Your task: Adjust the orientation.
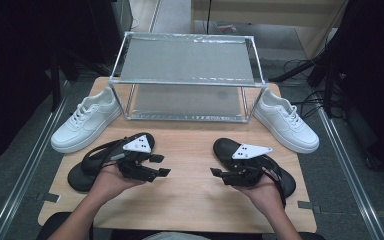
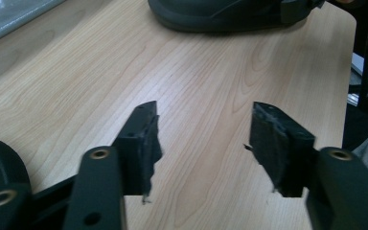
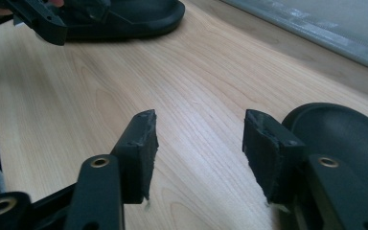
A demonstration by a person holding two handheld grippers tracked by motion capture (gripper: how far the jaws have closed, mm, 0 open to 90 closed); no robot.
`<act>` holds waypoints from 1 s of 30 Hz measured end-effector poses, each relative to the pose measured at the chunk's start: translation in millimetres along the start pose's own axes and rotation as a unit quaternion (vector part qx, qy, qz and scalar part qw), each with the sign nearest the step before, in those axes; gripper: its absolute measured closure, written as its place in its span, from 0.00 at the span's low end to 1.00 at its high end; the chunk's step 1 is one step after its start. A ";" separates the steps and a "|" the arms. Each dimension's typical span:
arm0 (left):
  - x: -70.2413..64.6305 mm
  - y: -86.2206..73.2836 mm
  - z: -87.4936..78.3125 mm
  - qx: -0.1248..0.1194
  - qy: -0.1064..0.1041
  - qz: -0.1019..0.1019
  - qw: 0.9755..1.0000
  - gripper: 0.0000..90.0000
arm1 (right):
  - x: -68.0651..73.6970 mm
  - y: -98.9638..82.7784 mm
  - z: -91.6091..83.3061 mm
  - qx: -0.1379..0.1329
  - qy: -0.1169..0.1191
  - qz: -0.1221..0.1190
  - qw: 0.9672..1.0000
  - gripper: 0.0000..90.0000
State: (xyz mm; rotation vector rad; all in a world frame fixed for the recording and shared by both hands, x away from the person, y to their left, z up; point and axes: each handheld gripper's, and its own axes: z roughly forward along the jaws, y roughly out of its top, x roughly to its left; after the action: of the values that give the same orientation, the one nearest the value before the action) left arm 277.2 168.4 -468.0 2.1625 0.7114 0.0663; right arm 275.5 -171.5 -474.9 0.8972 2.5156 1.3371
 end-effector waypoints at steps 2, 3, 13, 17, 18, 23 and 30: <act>1.4 -0.2 1.5 0.005 0.000 0.003 1.000 0.41 | 0.0 -0.1 -0.2 0.000 -0.005 -0.003 1.000 0.46; 1.5 -0.3 2.5 0.009 -0.001 0.000 1.000 0.40 | -0.6 -0.1 -0.4 -0.001 -0.009 -0.002 1.000 0.42; -0.5 2.4 2.5 0.014 -0.001 0.001 1.000 0.48 | -2.9 0.0 -2.2 -0.002 -0.020 0.010 1.000 0.39; 1.6 2.1 -2.1 0.004 0.007 -0.006 1.000 0.55 | -1.2 0.2 0.3 0.006 -0.016 -0.002 1.000 0.41; 2.5 2.6 -3.2 0.002 0.011 -0.009 1.000 0.55 | -0.5 0.2 0.4 0.006 -0.017 -0.004 1.000 0.40; 7.4 2.2 -6.3 0.004 0.013 -0.024 1.000 0.56 | 0.4 0.5 0.3 0.003 -0.022 -0.007 1.000 0.40; 11.8 -1.7 -15.8 0.010 0.005 -0.050 0.999 0.69 | -0.2 3.6 3.5 0.000 -0.014 -0.011 1.000 0.41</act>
State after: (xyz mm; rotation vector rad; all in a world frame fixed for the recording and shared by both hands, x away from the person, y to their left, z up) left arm 281.8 186.5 -461.3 2.1433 0.8283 0.0166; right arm 278.7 -167.6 -474.1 0.8793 2.4967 1.3097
